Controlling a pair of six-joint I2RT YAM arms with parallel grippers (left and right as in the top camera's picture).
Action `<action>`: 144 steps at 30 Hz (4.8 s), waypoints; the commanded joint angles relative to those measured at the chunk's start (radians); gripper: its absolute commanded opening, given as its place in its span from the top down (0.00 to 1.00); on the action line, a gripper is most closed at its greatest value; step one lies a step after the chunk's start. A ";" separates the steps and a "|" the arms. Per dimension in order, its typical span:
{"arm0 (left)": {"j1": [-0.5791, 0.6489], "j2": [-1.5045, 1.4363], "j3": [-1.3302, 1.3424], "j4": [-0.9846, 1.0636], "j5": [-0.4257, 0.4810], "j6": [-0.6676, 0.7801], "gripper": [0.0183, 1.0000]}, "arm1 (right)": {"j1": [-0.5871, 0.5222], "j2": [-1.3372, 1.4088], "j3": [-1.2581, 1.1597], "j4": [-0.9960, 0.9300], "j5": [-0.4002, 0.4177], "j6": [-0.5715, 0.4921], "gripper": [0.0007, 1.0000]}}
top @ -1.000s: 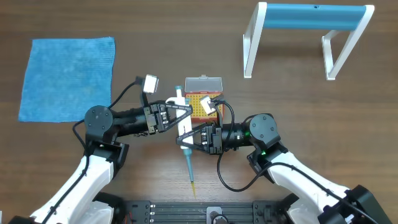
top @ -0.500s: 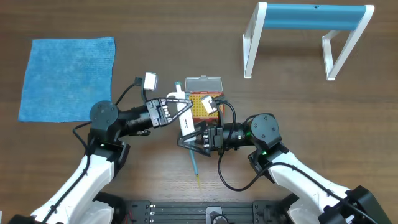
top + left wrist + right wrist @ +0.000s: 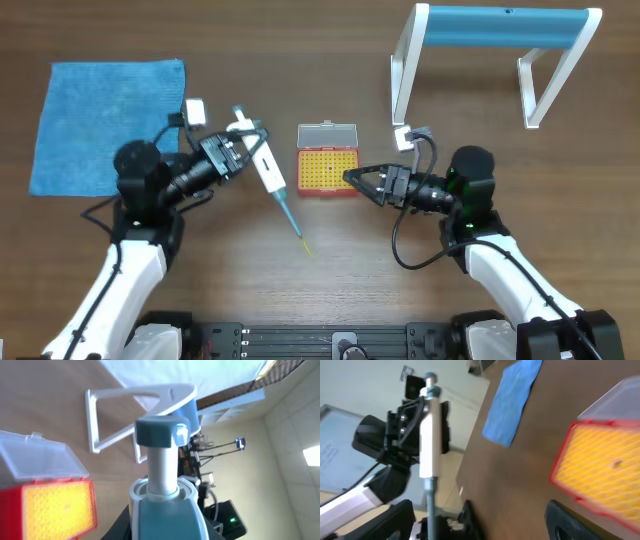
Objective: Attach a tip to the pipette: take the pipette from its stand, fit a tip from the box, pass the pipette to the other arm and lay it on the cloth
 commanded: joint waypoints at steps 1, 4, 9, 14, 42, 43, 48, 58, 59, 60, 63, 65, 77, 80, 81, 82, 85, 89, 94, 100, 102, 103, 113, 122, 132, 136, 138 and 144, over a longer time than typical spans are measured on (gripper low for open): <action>0.055 0.001 0.230 -0.438 -0.022 0.275 0.99 | -0.093 -0.010 0.010 0.007 -0.020 -0.090 0.16; 0.068 0.001 0.406 -0.821 -0.128 0.475 0.99 | -0.122 -0.016 0.023 0.033 -0.020 -0.090 0.16; 0.093 0.001 0.660 -1.241 -0.468 0.615 0.99 | -0.146 -0.023 0.077 0.090 -0.009 -0.129 0.16; 0.192 0.005 0.803 -1.435 -0.671 0.732 0.99 | -0.165 -0.023 0.110 0.089 0.064 -0.164 0.16; 0.405 1.187 1.949 -1.813 -1.065 1.522 0.99 | -0.004 -0.022 0.111 -0.155 0.391 -0.117 0.16; 0.405 1.213 1.949 -1.794 -1.065 1.551 0.99 | -0.004 -0.022 0.111 -0.155 0.409 -0.102 0.16; 0.393 1.320 1.949 -1.744 -1.012 1.628 0.99 | 0.023 -0.022 0.111 -0.158 0.485 -0.093 0.16; 0.360 1.456 1.948 -1.702 -0.984 1.559 0.99 | 0.092 -0.022 0.111 -0.158 0.573 -0.079 0.16; 0.360 1.458 1.948 -1.695 -0.972 1.552 0.99 | 0.092 -0.022 0.111 -0.158 0.572 -0.078 0.16; 0.362 1.458 1.948 -1.688 -0.953 1.549 0.99 | 0.093 -0.022 0.111 -0.158 0.572 -0.076 0.16; 0.369 1.458 1.948 -1.669 -0.945 1.510 0.99 | 0.098 -0.022 0.111 -0.158 0.573 -0.076 0.16; 0.373 1.458 1.948 -1.669 -0.913 1.506 0.99 | 0.101 -0.021 0.111 -0.159 0.573 -0.076 0.16; 0.401 1.458 1.947 -1.652 -0.906 1.439 0.99 | 0.101 -0.021 0.111 -0.158 0.573 -0.077 0.16; 0.401 1.463 1.947 -1.652 -0.906 1.439 0.99 | 0.100 -0.021 0.111 -0.158 0.573 -0.077 0.16; 0.401 1.466 1.947 -1.655 -0.906 1.438 0.99 | 0.100 -0.021 0.111 -0.158 0.573 -0.077 0.16; 0.401 1.472 1.947 -1.660 -0.906 1.434 0.99 | 0.100 -0.021 0.111 -0.158 0.573 -0.077 0.16; 0.401 1.491 1.947 -1.674 -0.906 1.428 0.99 | 0.100 -0.021 0.111 -0.158 0.573 -0.077 0.16; 0.399 1.499 1.947 -1.676 -0.907 1.428 0.99 | 0.100 -0.021 0.111 -0.158 0.573 -0.077 0.16; 0.399 1.499 1.947 -1.674 -0.914 1.428 0.71 | 0.101 -0.021 0.111 -0.158 0.573 -0.076 0.16; 0.399 1.498 1.986 -1.715 -0.958 1.427 0.04 | 0.099 -0.022 0.111 -0.153 0.573 -0.077 0.16; 0.399 1.495 2.042 -1.759 -0.973 1.428 0.04 | 0.098 -0.022 0.111 -0.142 0.572 -0.077 0.16; 0.399 1.492 2.073 -1.779 -0.975 1.428 0.04 | 0.098 -0.022 0.111 -0.137 0.572 -0.077 0.16; 0.397 1.316 2.483 -2.187 -0.839 1.321 0.03 | 0.098 -0.022 0.111 -0.132 0.568 -0.082 0.16; 0.294 1.006 2.438 -2.188 -0.792 1.298 0.03 | 0.071 -0.092 0.111 -0.133 0.560 -0.132 0.16; 0.182 0.444 1.587 -2.121 -0.824 1.275 0.03 | -0.073 -0.675 0.111 -0.800 0.680 -0.416 0.16; 0.197 0.206 1.159 -1.916 -0.692 1.171 0.03 | -0.077 -0.895 0.111 -1.007 0.807 -0.571 0.15; 0.196 0.089 0.953 -1.770 -0.685 1.057 0.03 | -0.077 -0.972 0.111 -1.028 0.819 -0.619 0.16; 0.196 -0.193 0.486 -1.492 -0.678 0.795 0.03 | -0.077 -1.204 0.111 -1.072 0.851 -0.624 0.16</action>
